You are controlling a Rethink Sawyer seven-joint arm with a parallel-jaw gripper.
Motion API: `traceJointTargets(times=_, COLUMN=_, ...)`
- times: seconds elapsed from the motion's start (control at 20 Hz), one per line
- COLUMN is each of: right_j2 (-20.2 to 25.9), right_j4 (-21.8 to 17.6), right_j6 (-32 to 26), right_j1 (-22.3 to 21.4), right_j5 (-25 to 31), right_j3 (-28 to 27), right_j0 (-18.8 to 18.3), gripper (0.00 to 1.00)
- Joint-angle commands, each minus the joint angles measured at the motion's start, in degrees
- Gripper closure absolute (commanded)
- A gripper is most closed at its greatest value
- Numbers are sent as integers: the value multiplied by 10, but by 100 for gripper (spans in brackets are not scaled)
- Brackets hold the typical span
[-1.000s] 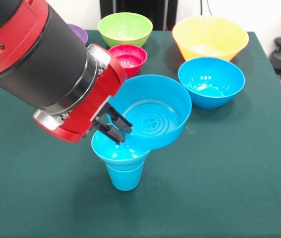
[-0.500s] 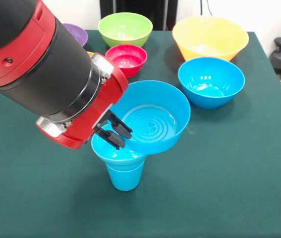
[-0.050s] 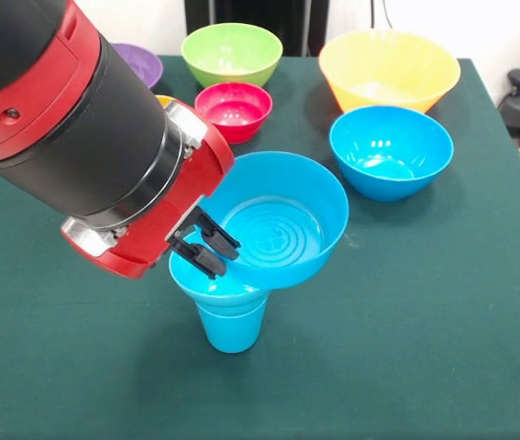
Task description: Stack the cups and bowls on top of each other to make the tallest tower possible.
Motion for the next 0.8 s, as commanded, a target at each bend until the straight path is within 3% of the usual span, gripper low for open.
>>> traceJointTargets(times=0.05, right_j2=-9, right_j4=-65, right_j6=-102, right_j1=1, right_j5=-31, right_j3=-66, right_j0=4, gripper=100)
traceJointTargets(times=0.8, right_j2=15, right_j4=-97, right_j6=-127, right_j1=3, right_j5=-28, right_j3=-73, right_j0=-2, gripper=100)
